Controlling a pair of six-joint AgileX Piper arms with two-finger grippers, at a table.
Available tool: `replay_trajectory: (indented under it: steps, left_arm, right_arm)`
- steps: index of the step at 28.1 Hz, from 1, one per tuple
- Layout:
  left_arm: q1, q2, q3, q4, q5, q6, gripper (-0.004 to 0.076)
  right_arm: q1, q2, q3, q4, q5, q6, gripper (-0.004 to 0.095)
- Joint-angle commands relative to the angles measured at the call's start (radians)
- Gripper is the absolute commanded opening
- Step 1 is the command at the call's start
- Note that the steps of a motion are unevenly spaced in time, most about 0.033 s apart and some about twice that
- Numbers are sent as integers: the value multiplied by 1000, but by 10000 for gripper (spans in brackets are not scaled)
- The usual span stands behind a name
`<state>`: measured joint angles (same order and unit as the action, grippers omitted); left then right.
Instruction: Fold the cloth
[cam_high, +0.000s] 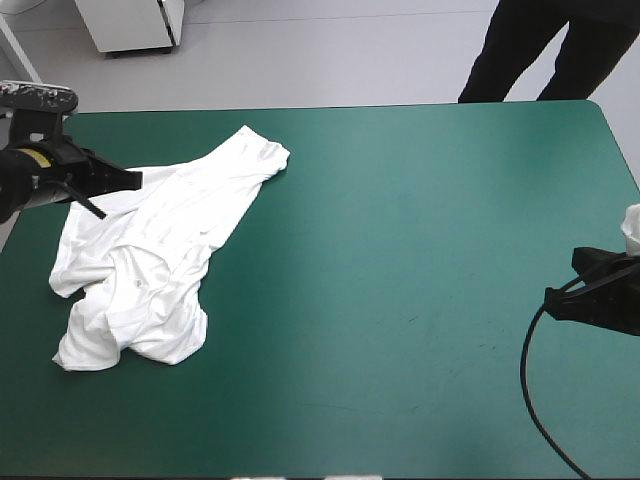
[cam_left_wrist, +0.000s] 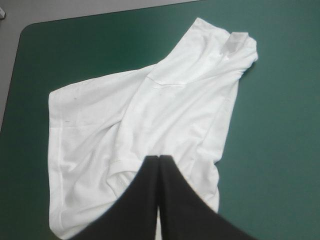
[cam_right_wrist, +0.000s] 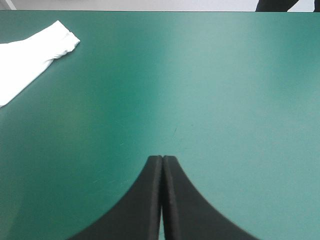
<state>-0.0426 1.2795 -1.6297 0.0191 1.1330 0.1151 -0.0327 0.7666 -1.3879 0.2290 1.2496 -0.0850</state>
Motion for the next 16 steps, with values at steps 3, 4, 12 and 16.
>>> replay_trajectory:
  steps: [3, 4, 12, 16]
  left_arm:
    - [6, 116, -102, 8, -9, 49, 56]
    - [6, 136, -116, 6, -2, 49, 96]
    - [6, 264, -225, 14, 40, 22, 412]
    - [6, 386, -274, 26, 83, 20, 411]
  right_arm:
    - [1, 7, -30, 3, -16, -10, -17]
    - [1, 7, -30, 3, -11, -10, -17]
    - [1, 7, -30, 3, -2, -12, -17]
    - [1, 7, -30, 3, -2, -12, -17]
